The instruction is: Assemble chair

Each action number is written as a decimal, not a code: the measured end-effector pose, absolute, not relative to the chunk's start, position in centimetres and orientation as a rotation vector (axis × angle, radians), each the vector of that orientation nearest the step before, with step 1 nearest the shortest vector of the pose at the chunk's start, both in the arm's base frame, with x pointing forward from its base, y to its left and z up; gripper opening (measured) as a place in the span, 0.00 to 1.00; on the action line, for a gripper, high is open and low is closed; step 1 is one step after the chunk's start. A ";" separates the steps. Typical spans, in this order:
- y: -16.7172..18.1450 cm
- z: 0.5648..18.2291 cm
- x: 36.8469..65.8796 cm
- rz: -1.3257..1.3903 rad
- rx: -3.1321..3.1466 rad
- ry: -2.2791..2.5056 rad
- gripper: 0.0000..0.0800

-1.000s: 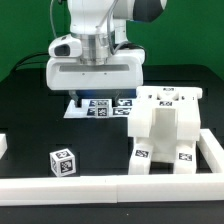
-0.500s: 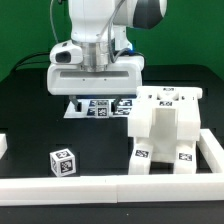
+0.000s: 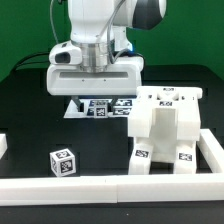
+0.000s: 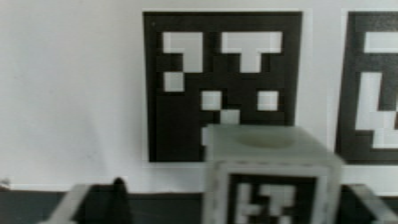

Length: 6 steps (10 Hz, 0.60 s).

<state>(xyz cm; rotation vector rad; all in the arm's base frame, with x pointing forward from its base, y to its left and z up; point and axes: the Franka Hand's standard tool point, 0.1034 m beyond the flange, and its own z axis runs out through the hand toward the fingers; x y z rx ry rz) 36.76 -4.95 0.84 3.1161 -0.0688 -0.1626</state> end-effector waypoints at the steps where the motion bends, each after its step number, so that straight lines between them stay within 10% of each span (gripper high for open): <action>1: -5.0 0.8 36.8 -0.163 3.116 -0.068 0.51; 2: -5.5 0.9 36.8 -0.167 3.119 -0.010 0.35; 6: -14.2 1.3 37.9 -0.147 3.106 0.040 0.35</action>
Offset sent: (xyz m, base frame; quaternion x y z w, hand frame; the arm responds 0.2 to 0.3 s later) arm 0.0109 -0.0694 0.0078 -0.0058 -0.0091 -0.0459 0.9989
